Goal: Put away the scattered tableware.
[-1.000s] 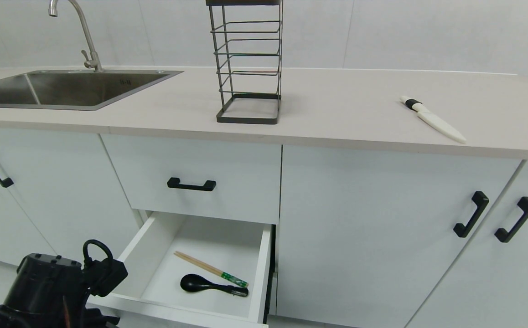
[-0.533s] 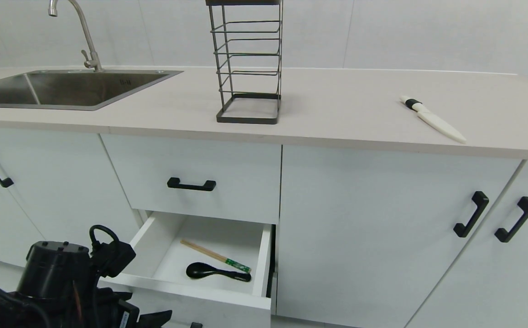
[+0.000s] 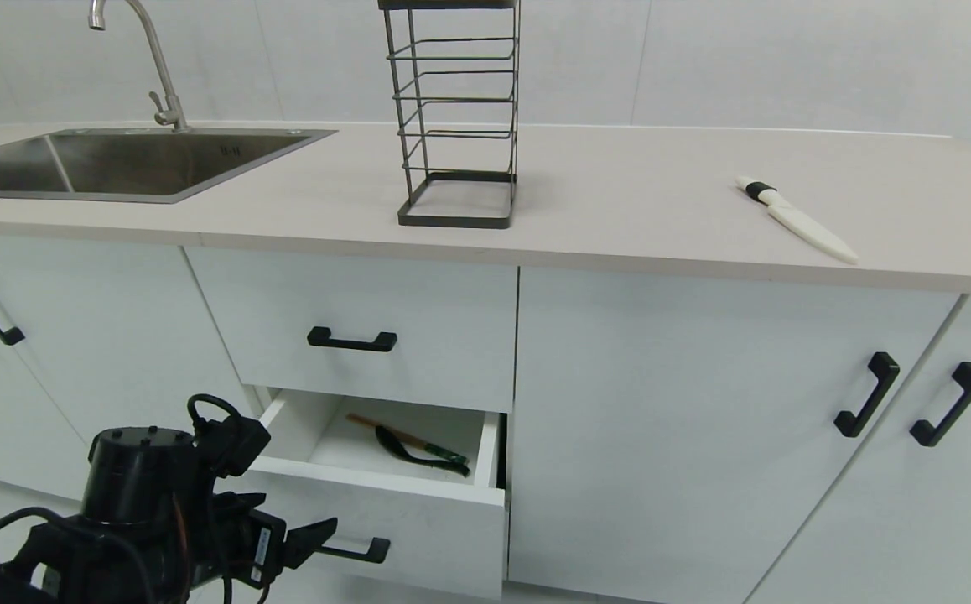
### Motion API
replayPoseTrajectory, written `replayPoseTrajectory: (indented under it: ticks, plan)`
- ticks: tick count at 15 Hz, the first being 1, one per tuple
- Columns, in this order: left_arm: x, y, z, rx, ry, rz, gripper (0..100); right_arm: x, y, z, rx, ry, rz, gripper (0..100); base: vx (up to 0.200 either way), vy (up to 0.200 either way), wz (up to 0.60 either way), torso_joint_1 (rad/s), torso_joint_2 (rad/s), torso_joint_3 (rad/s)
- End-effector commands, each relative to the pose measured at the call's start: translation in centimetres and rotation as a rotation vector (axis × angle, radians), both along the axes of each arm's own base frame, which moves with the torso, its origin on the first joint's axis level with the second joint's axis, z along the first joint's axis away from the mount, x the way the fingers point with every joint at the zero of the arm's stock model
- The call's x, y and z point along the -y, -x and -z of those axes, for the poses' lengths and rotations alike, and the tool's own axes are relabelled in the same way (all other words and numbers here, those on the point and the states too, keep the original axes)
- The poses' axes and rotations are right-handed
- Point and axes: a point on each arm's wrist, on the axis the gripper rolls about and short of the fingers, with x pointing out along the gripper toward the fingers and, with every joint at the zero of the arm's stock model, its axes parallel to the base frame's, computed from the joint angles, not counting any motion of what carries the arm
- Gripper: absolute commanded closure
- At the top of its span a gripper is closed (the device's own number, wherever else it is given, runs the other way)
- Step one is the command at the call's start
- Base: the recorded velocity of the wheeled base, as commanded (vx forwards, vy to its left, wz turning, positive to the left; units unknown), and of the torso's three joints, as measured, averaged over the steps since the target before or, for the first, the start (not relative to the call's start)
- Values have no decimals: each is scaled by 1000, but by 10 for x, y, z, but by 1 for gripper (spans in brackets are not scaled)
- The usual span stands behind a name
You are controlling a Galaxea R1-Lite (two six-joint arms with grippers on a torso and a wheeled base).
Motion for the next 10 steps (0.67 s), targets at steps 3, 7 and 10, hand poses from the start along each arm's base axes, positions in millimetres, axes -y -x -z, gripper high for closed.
replayPoseTrajectory:
  ticks: [3,7,10]
  plan:
    - [3,-21,19,43,15,-16,0,0,0,0,-1,0,0,0,0,0,0,0,0,0]
    - [1,-30,25,68,26,-39,0,0,0,0,-1,0,1,0,0,0,0,0,0,0]
    - [-2,-48,25,169,55,-63,0,0,0,0,-1,0,0,0,0,0,0,0,0,0]
